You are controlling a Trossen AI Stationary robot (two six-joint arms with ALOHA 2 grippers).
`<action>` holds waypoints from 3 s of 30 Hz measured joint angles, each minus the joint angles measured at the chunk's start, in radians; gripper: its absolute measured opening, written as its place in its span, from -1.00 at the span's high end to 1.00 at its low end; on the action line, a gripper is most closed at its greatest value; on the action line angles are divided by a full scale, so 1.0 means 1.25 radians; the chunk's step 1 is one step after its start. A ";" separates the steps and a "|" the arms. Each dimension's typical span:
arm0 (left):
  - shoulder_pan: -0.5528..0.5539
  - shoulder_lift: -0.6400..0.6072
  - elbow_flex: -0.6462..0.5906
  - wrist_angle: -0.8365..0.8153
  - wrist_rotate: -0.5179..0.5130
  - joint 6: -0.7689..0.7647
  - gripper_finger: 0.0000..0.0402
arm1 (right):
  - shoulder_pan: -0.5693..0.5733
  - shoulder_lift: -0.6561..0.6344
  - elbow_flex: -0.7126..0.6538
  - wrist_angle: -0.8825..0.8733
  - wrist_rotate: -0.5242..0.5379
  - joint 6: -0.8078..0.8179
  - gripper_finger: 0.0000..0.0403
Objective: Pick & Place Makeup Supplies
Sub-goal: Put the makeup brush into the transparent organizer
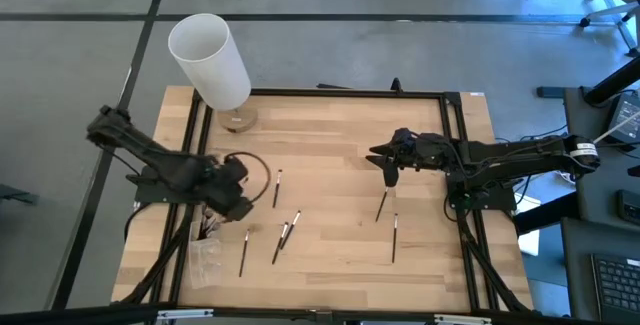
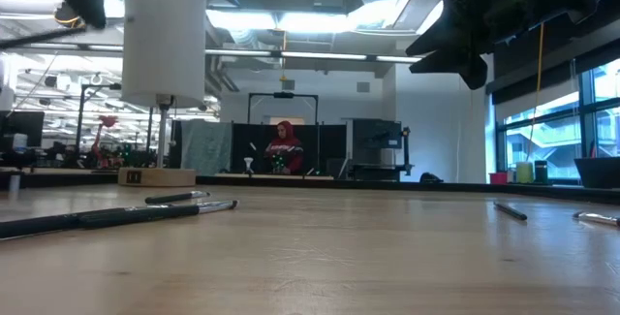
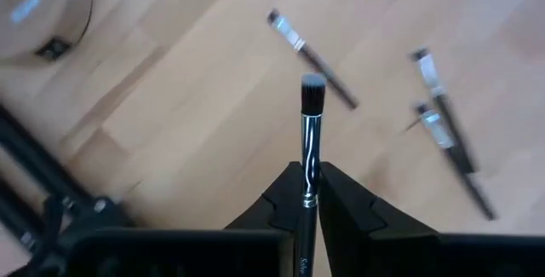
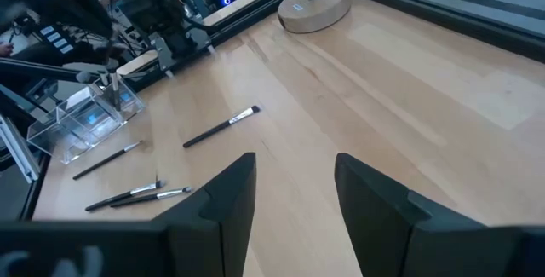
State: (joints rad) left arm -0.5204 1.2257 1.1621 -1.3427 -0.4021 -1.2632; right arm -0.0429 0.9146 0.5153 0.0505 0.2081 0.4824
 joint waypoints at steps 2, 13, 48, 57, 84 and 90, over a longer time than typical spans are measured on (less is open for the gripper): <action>-0.049 -0.032 0.000 -0.001 -0.049 -0.025 0.87 | 0.000 0.000 0.000 0.000 0.000 0.006 0.19; -0.307 -0.065 0.000 -0.029 -0.239 -0.120 0.87 | 0.000 0.000 0.000 -0.007 0.000 0.009 0.19; -0.532 0.177 -0.037 -0.183 -0.066 -0.582 0.71 | 0.000 0.000 0.000 -0.015 0.001 0.030 0.19; -0.502 0.167 -0.037 -0.183 -0.007 -0.613 0.42 | 0.000 0.000 0.000 -0.015 0.001 0.030 0.19; -0.084 0.275 0.021 -0.085 0.209 -0.115 0.40 | 0.000 0.000 0.000 -0.015 0.000 0.027 0.19; -0.079 0.296 0.021 -0.150 0.210 -0.110 0.47 | 0.000 0.000 0.000 -0.015 0.000 0.029 0.19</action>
State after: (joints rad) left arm -0.6186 1.5958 1.1885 -1.5306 -0.1390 -1.4009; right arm -0.0429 0.9146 0.5152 0.0315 0.2081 0.5182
